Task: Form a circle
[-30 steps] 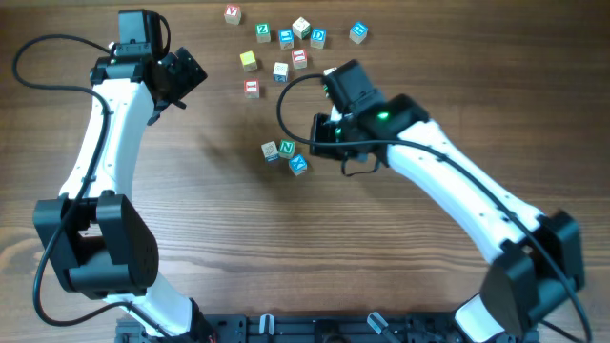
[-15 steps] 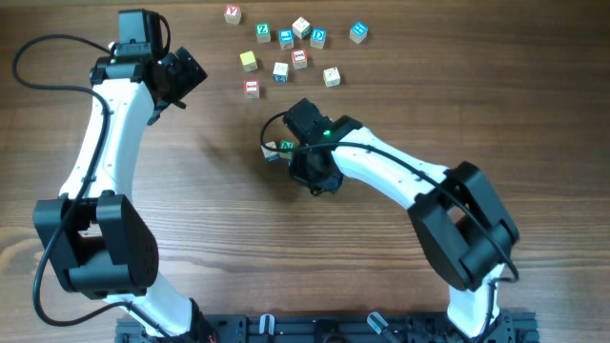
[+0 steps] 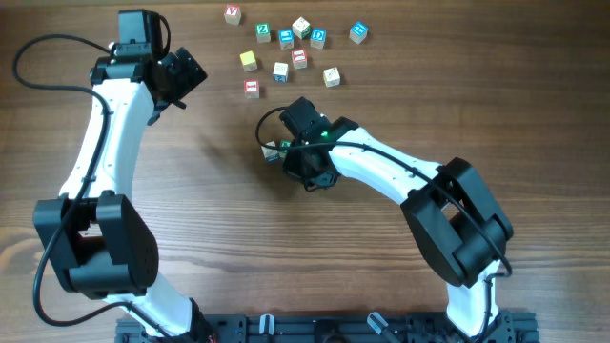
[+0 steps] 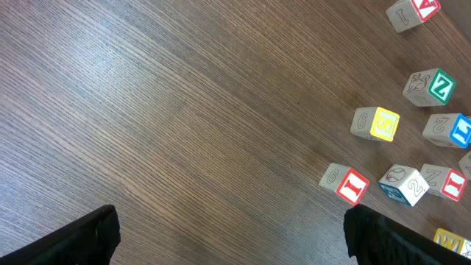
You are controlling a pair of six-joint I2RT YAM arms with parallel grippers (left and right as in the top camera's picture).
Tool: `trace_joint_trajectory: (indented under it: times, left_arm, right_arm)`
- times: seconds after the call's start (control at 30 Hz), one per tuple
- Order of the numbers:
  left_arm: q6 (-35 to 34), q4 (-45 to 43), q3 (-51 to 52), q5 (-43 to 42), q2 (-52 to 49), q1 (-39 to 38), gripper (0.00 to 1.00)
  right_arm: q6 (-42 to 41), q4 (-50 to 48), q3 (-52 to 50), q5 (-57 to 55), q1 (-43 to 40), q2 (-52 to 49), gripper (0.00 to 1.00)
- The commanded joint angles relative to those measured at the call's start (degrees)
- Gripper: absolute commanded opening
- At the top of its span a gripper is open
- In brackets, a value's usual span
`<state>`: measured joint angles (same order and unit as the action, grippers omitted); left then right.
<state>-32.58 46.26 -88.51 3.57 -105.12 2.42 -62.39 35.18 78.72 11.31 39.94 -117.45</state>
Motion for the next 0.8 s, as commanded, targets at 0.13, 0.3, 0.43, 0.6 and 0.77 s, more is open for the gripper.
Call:
trace_joint_trajectory:
  times: [0.13,0.3,0.43,0.6,0.77]
  left_arm:
    - [0.85,-0.13,-0.52,0.59,0.33,0.07,1.00]
    - [0.85,-0.13,-0.52,0.59,0.33,0.07,1.00]
    - [0.85,-0.13,-0.52,0.57,0.33,0.07,1.00]
    - [0.85,-0.13,-0.52,0.57,0.33,0.07,1.00]
    - [0.85,-0.13,-0.52,0.57,0.33,0.07,1.00]
  right_arm:
    - [4.31,7.80,0.39,4.11,-0.24,0.46,0.04]
    - [14.95,12.63,3.80,-3.08,-1.20,5.49,0.04]
    - [21.46,10.05,4.63,-13.99,-1.75,6.29,0.12]
    - [23.80,2.99,4.39,-18.56,-2.36,6.27,0.13]
    - [38.53,-1.11,4.31,-8.85,-1.79,6.27,0.50]
